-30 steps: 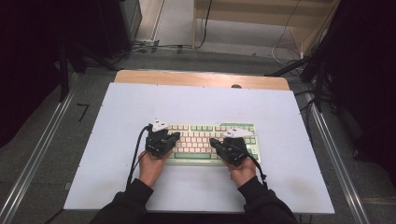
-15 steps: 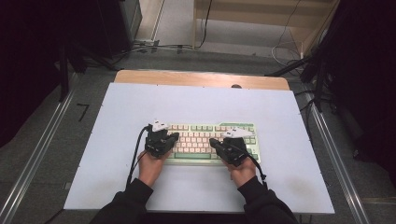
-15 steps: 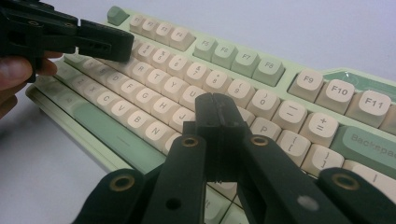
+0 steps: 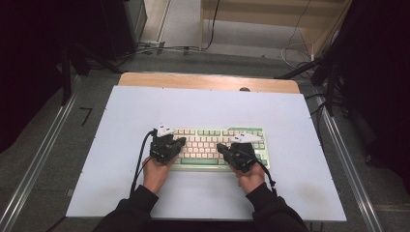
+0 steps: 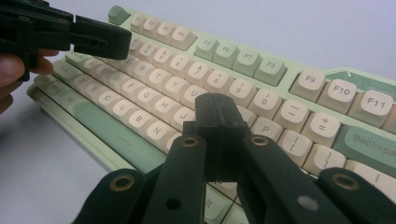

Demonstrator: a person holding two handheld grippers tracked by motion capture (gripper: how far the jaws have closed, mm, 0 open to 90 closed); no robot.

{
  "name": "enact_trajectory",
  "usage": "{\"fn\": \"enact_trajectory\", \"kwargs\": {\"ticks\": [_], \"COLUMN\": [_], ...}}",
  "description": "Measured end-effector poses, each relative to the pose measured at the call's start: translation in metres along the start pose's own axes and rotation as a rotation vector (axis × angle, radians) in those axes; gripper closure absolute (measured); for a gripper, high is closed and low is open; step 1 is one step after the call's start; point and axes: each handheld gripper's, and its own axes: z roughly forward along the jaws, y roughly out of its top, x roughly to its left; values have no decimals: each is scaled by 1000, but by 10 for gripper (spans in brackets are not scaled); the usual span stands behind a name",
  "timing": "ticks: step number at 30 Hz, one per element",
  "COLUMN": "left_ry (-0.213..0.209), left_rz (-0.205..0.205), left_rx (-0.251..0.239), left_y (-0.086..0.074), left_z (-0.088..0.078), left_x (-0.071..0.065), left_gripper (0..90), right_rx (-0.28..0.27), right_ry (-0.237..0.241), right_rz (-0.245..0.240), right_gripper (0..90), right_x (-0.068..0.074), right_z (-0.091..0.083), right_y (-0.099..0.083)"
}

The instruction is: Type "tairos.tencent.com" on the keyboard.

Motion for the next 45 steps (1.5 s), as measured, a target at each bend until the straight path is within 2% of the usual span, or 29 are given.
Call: {"fn": "enact_trajectory", "kwargs": {"ticks": [17, 45], "left_ry": [-7, -3], "left_rz": [-6, -7], "left_rx": [-16, -21], "left_y": [1, 1], "left_z": [-6, -9], "left_x": [1, 2], "left_gripper": [900, 900], "right_rx": [9, 24], "right_ry": [9, 41], "right_rz": [-9, -42], "right_gripper": [878, 878], "right_x": [4, 18], "right_z": [4, 17], "right_y": [0, 1]}}
